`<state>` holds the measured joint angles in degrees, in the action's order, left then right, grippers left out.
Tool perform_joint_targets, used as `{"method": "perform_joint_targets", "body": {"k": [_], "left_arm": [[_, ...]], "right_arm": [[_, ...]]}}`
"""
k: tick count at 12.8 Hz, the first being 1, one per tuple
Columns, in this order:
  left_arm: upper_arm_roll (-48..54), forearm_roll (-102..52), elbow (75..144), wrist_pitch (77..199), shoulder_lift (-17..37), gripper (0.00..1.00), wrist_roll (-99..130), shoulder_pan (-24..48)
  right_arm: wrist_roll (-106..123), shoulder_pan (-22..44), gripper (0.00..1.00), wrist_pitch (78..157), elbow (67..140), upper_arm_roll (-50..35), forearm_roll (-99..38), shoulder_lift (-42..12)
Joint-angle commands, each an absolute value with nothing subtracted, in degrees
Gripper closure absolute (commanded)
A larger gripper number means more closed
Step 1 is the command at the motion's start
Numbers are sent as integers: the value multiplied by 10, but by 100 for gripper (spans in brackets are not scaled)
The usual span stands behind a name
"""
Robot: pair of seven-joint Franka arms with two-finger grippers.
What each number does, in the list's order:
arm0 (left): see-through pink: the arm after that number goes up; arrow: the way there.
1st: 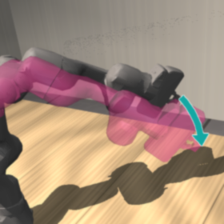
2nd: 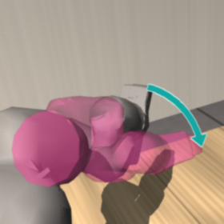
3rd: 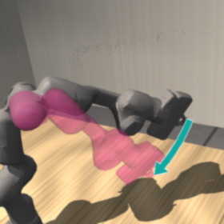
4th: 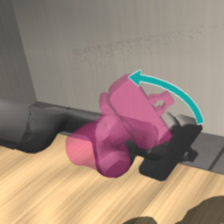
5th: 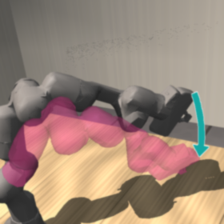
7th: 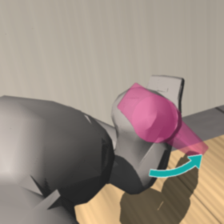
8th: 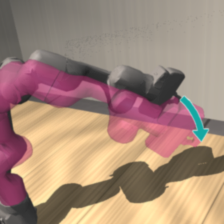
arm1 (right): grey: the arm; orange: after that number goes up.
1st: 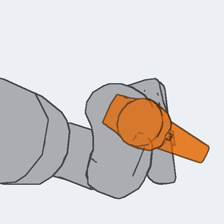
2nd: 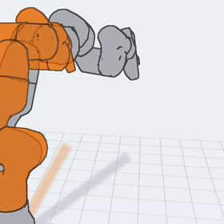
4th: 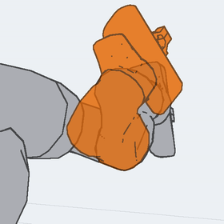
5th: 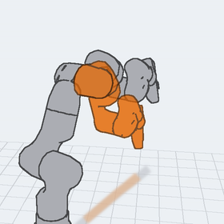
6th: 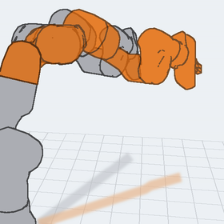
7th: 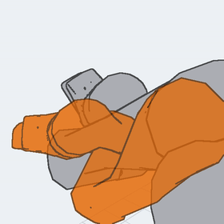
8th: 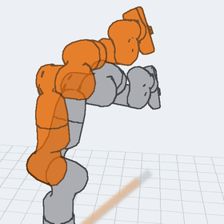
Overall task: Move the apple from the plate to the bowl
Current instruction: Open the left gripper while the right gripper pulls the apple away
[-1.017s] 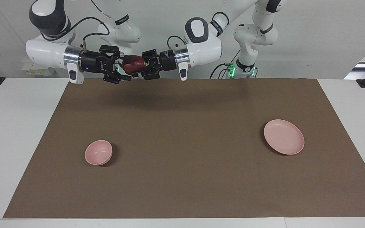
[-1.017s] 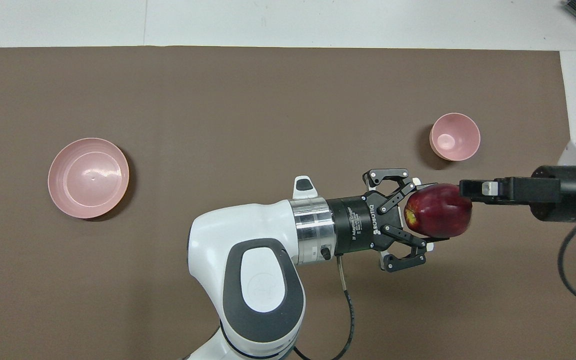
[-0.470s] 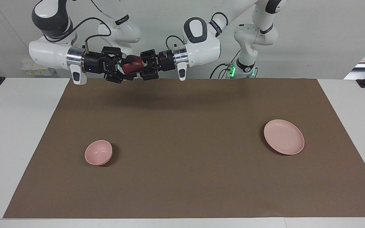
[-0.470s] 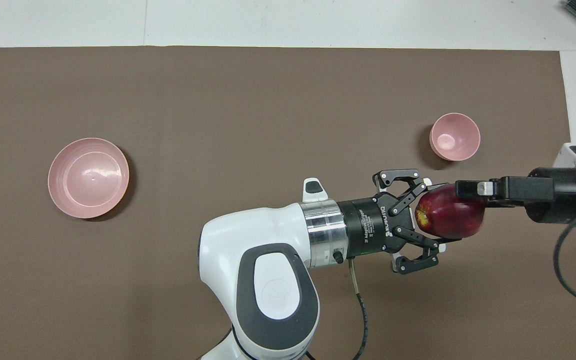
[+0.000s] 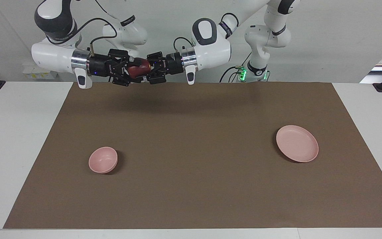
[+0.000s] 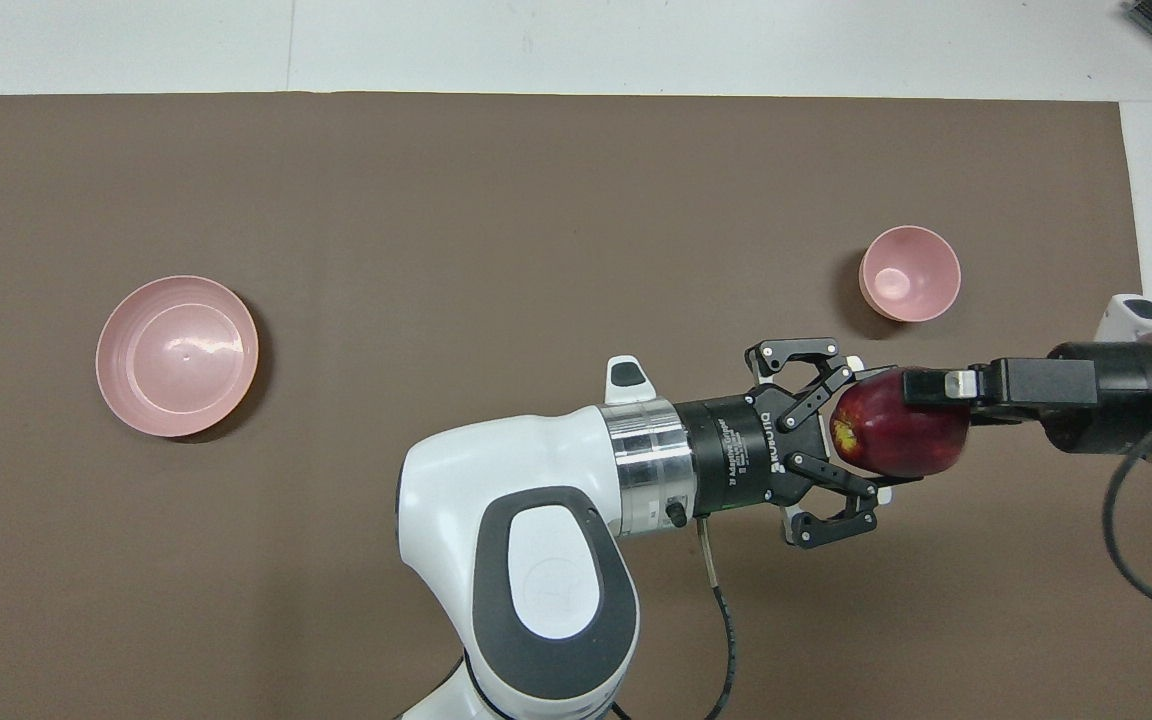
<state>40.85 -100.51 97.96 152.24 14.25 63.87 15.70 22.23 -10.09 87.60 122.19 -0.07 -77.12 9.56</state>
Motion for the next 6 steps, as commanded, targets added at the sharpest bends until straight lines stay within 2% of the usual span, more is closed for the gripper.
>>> {"method": "perform_joint_targets", "body": {"k": [1,2,3,6], "left_arm": [[404,-1013,963,1537,151,100,632,169],[404,-1012,962,1537,151,68,631,169],[404,-1011,961,1545,151,1,630,170],[404,-1002,961,1556,151,0,631,177]], "right_arm": [[221,-108,89,875,1236,-2,-765,112],[229,-110,96,878,1235,-1,-765,112],[232,-112,100,879,1234,-1,-765,111],[230,-115,100,882,1229,-1,-759,106]]}}
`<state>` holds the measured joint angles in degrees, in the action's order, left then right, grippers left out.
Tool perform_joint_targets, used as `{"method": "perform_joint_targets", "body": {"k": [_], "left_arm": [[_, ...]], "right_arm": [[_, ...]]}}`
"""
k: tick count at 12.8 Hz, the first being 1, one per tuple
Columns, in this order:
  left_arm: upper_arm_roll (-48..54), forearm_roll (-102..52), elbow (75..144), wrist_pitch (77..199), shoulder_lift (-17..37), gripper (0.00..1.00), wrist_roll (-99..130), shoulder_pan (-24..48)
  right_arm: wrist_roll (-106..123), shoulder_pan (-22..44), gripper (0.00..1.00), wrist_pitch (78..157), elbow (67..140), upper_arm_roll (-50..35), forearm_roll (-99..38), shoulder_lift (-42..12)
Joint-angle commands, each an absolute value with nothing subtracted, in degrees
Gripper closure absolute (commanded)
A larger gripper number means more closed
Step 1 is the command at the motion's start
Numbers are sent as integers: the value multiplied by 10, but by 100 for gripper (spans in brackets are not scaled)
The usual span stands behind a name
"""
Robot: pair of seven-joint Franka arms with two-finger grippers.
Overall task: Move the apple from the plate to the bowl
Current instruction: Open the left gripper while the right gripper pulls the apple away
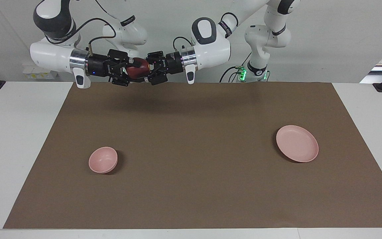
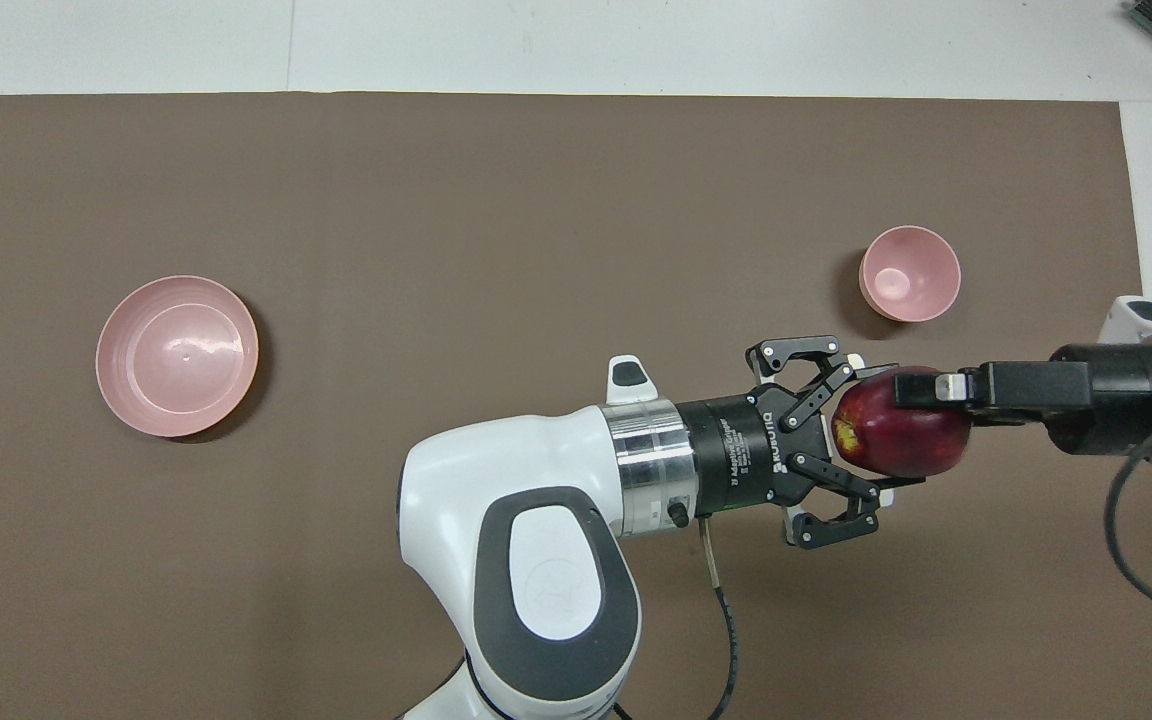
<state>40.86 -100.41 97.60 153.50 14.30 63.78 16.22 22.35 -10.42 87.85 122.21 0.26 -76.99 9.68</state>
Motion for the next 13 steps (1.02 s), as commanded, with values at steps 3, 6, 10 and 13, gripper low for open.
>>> {"method": "perform_joint_targets", "body": {"k": [3,6,10,13], "left_arm": [[403,-967,968,1571,150,0,632,170],[401,-963,1000,1626,148,0,635,170],[398,-934,1055,1652,130,0,634,152],[397,-898,1085,1652,117,0,635,149]], "right_arm": [[224,-124,100,887,1228,0,-732,106],[224,-123,100,931,1228,-1,-699,105],[210,-116,100,1008,1229,-1,-636,102],[200,-113,100,1057,1228,-2,-546,97]]}}
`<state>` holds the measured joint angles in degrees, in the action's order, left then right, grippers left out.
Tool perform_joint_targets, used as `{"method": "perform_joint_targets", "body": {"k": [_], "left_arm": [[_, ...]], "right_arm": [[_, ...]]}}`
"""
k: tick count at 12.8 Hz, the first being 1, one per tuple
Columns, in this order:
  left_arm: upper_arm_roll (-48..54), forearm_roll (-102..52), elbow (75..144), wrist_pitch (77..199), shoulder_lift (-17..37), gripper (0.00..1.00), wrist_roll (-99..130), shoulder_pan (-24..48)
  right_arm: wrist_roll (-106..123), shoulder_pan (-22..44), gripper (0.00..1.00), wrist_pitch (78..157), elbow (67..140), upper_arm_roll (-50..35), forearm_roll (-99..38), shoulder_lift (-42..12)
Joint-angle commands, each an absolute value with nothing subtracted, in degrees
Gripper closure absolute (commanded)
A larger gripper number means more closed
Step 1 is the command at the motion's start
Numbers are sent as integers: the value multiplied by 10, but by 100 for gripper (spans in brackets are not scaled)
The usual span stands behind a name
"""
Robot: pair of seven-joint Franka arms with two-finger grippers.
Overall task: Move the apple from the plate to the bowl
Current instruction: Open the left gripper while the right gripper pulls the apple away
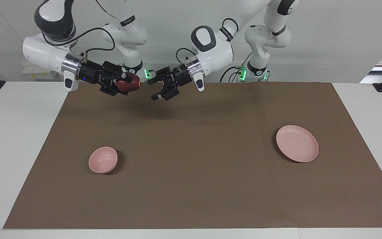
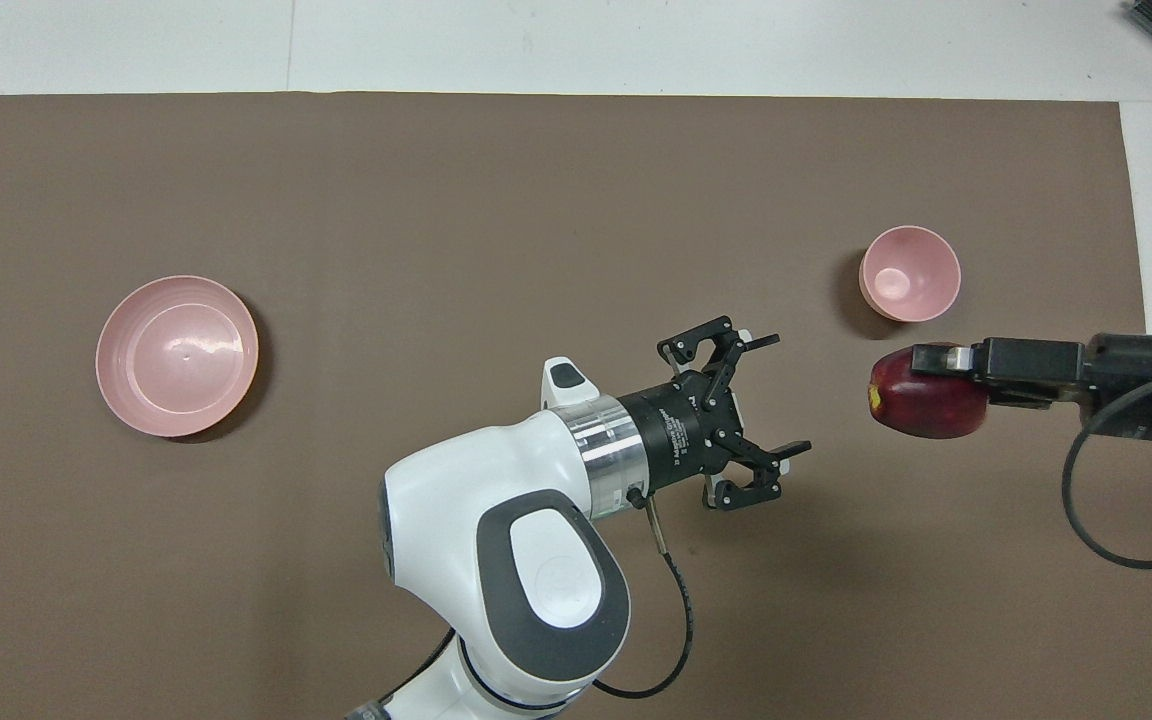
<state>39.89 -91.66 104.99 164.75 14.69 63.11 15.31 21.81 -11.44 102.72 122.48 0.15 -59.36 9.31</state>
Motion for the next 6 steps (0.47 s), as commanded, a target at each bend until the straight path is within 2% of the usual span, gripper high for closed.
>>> {"method": "perform_joint_targets", "body": {"k": [1,6], "left_arm": [[397,-878,1093,1652,111,0,635,148],[397,-777,1110,1646,111,0,632,129]], "right_arm": [[196,-113,100,1085,1228,-3,-508,95],[93,-90,100,1190,1224,-4,-337,71]]}}
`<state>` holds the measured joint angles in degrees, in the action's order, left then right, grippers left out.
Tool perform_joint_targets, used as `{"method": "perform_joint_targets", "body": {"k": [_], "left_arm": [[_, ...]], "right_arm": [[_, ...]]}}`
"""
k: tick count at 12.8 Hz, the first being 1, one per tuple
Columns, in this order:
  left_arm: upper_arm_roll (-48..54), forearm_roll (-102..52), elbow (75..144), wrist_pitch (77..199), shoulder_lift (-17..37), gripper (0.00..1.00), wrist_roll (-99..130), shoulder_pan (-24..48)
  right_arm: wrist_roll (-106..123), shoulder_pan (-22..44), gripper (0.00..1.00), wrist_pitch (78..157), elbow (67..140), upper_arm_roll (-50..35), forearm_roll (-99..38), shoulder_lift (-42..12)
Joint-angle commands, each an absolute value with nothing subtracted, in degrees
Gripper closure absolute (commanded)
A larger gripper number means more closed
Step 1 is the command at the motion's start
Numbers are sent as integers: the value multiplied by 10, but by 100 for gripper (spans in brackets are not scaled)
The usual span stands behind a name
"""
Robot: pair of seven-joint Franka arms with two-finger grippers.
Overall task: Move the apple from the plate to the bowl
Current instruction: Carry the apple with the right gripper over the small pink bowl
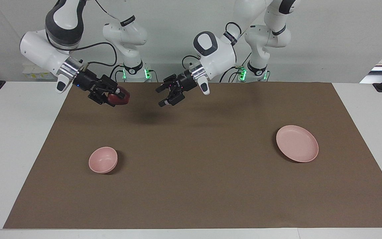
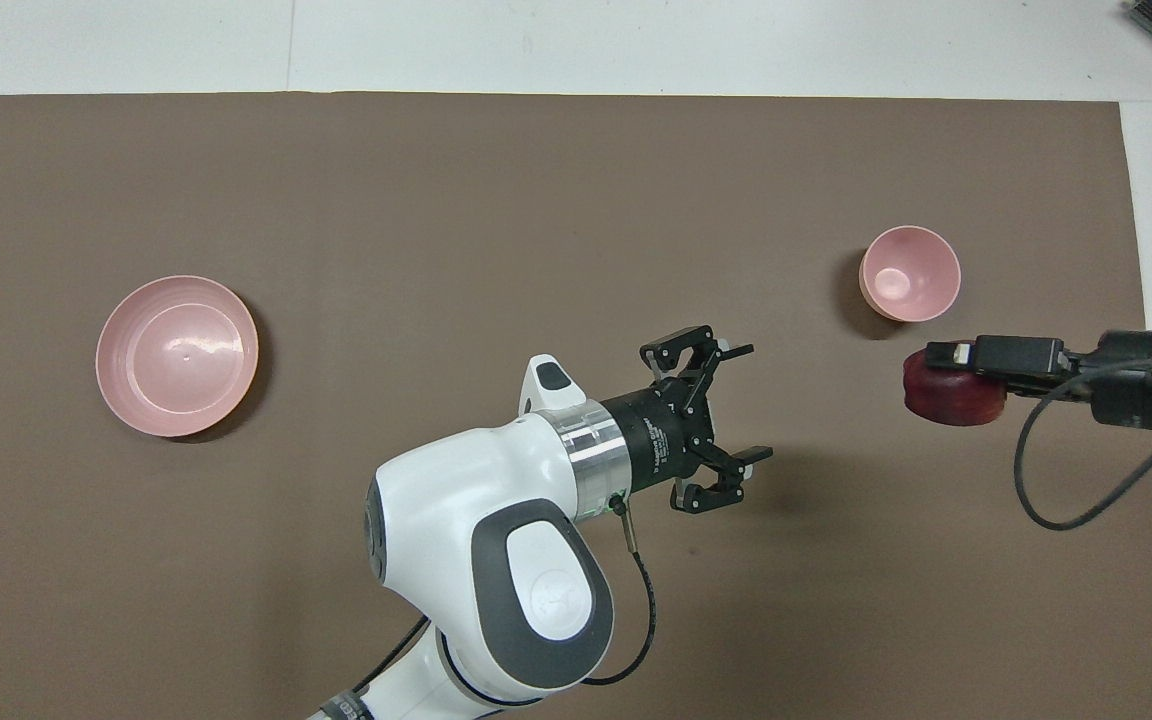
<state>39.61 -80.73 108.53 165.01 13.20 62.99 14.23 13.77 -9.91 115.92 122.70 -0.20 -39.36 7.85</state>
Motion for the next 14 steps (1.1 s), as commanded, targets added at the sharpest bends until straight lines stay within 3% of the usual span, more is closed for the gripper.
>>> {"method": "perform_joint_targets", "body": {"k": [1,8,14], "left_arm": [[397,-762,1110,1646,112,0,632,127],[388,-674,1111,1629,118,0,631,87],[388,-501,1111,1472,118,0,633,-4]], "right_arm": [[81,-86,100,1205,1224,-4,-296,68],[30,-100,100,1219,1139,-2,-49,-21],[-48,-87,100,1267,1045,-9,104,-110]]}}
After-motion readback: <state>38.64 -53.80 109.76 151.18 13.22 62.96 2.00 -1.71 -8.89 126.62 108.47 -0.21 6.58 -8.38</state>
